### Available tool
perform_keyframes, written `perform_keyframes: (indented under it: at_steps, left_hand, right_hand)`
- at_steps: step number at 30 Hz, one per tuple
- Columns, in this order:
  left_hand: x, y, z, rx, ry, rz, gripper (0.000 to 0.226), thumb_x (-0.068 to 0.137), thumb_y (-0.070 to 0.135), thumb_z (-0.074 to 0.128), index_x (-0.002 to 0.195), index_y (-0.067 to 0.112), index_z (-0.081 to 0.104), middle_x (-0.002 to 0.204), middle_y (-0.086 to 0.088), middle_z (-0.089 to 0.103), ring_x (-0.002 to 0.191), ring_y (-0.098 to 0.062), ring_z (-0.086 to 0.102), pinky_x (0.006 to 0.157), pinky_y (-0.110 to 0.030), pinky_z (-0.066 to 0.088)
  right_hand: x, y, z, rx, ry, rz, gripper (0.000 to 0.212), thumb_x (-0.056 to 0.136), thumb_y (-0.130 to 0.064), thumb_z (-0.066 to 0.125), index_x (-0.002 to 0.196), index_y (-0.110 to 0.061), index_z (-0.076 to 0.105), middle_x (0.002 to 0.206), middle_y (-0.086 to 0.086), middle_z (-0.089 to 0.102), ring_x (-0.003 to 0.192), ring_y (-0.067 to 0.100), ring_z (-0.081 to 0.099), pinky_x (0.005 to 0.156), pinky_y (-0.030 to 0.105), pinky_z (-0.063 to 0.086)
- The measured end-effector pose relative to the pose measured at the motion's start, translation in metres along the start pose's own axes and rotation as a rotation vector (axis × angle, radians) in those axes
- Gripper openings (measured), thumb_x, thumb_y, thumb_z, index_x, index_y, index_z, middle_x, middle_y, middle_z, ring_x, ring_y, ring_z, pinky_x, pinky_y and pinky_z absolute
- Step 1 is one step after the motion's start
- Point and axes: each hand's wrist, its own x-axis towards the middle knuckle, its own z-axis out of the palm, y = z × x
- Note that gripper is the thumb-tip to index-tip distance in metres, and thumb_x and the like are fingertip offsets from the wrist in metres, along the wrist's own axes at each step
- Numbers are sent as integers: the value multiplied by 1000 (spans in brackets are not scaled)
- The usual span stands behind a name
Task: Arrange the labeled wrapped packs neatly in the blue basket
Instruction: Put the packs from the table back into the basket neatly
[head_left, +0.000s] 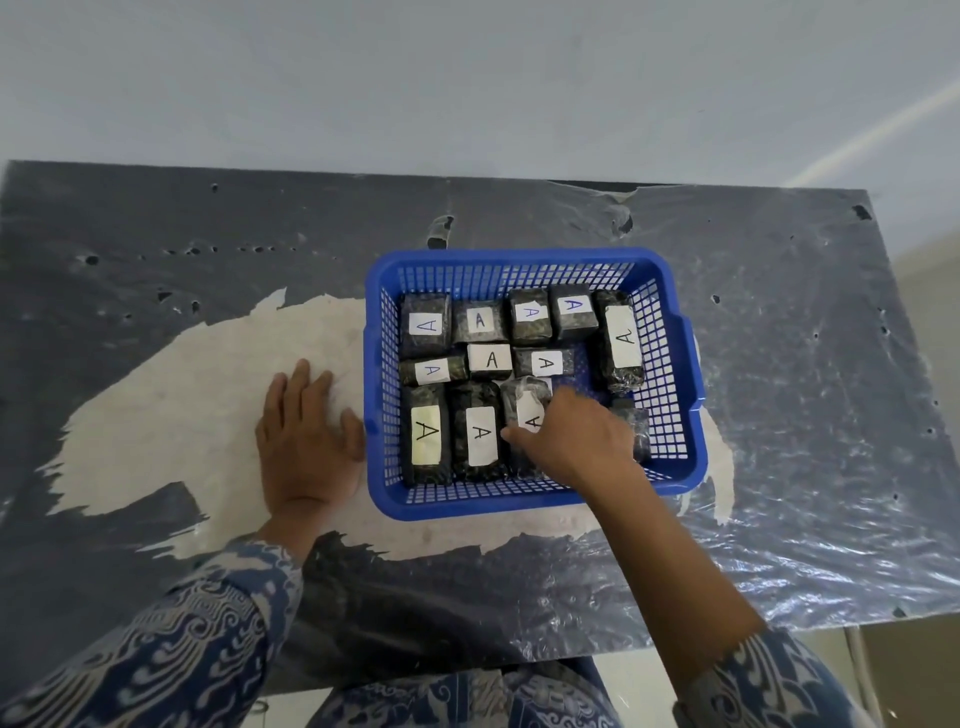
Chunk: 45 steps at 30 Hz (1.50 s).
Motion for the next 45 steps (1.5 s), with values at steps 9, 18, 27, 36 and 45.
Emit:
perform_keyframes:
  at_steps: [9, 18, 27, 36, 45]
  left_hand:
    - [-1, -3, 3, 12, 17, -2, 60, 97, 44, 31, 144, 10, 46, 158, -14, 37, 149, -34, 28, 116, -53, 30]
    - [1, -9, 10, 42, -2, 0, 60, 96, 45, 37, 145, 12, 42, 160, -12, 34, 150, -32, 25, 117, -52, 28]
    - [1, -6, 9, 36, 5, -9, 60, 95, 45, 39, 145, 13, 41, 160, -12, 34, 150, -33, 25, 117, -54, 28]
    - [-1, -2, 4, 16, 25, -5, 59, 96, 43, 38, 145, 10, 43, 159, -14, 36, 149, -34, 27, 116, -55, 30]
    - [-1, -2, 6, 4, 24, -6, 55, 97, 30, 59, 145, 9, 43, 159, -15, 35, 149, -36, 27, 117, -57, 29]
  right_hand:
    - [-4, 17, -8, 165, -63, -37, 53, 94, -51, 59, 135, -19, 50, 127, 6, 63, 110, 28, 62, 86, 40, 50]
    - [4, 63, -26, -251, 117, -342, 28, 90, -35, 65, 117, -28, 71, 116, 0, 65, 106, 26, 59, 84, 39, 53]
    - [17, 76, -5, -164, 103, -426, 34, 81, -37, 77, 103, -29, 53, 103, 0, 65, 101, 26, 54, 75, 36, 42]
    - [-1, 115, -72, 1110, 175, -192, 24, 89, -40, 70, 96, -21, 58, 92, -3, 75, 78, 9, 72, 68, 25, 53]
    - [-16, 112, -69, 1790, -121, -78, 18, 94, -28, 53, 101, -12, 55, 86, 7, 65, 72, 19, 64, 60, 32, 55]
